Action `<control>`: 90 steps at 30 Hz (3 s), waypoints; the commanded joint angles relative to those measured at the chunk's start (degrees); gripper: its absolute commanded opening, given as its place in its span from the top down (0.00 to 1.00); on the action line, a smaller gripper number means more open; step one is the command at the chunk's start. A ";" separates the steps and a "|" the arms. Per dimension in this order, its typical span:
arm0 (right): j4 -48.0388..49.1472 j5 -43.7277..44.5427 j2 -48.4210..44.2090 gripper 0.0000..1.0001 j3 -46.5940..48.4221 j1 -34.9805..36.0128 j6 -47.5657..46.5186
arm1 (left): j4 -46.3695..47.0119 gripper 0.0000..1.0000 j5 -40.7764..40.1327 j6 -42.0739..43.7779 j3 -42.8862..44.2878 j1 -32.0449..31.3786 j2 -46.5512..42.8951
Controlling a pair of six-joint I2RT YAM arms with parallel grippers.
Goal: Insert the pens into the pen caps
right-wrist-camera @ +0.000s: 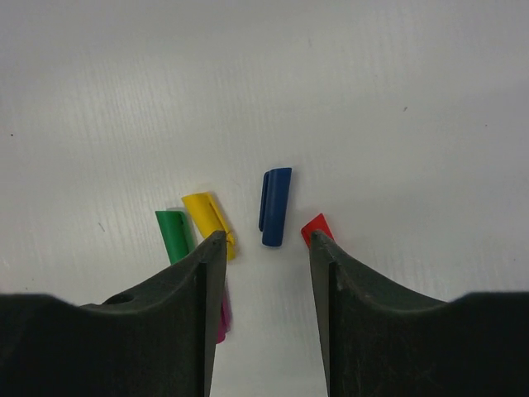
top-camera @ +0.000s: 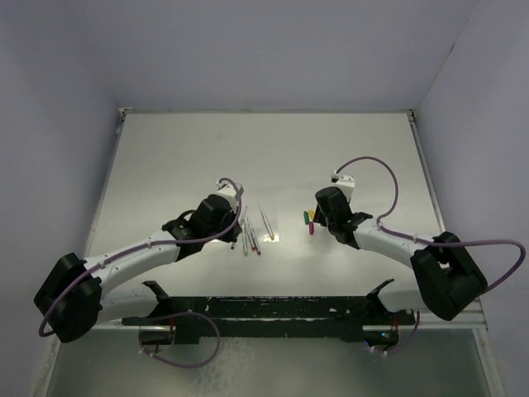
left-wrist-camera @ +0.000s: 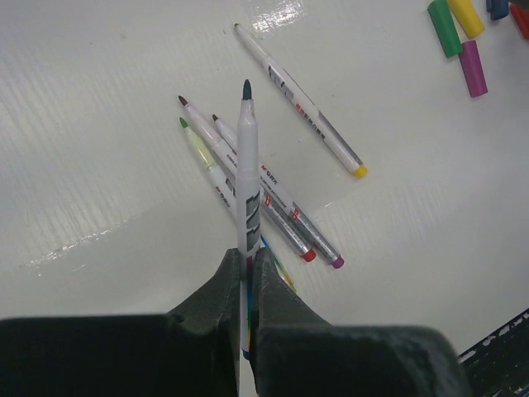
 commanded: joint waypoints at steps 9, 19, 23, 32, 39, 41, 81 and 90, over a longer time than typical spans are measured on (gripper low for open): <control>3.58 2.05 4.81 0.50 4.91 -0.32 0.37 | 5.46 1.00 2.90 3.37 -1.27 -0.51 -2.78; 3.48 4.53 7.18 0.70 6.39 -0.69 0.51 | 5.43 1.00 3.22 3.14 -1.98 -0.55 -2.25; 2.99 4.85 8.48 0.61 6.75 -0.85 0.86 | 5.25 1.00 3.23 3.16 -2.07 -0.58 -2.25; 3.08 5.52 9.94 0.59 6.89 -1.27 1.21 | 5.30 1.00 3.32 3.15 -2.28 -0.59 -1.59; 3.53 5.33 11.31 0.59 6.68 -1.48 1.33 | 5.28 1.00 3.39 3.15 -2.42 -0.59 -1.28; 3.88 5.26 11.56 0.59 6.59 -1.50 1.38 | 5.30 1.00 3.39 3.13 -2.42 -0.54 -1.33; -2.86 -2.65 12.79 0.65 4.17 -1.66 5.04 | 2.02 1.00 0.13 2.43 -1.53 -0.54 -2.87; -8.47 -3.77 17.69 0.69 8.80 -1.70 4.98 | 0.99 1.00 -0.25 2.64 -1.19 -0.56 -3.54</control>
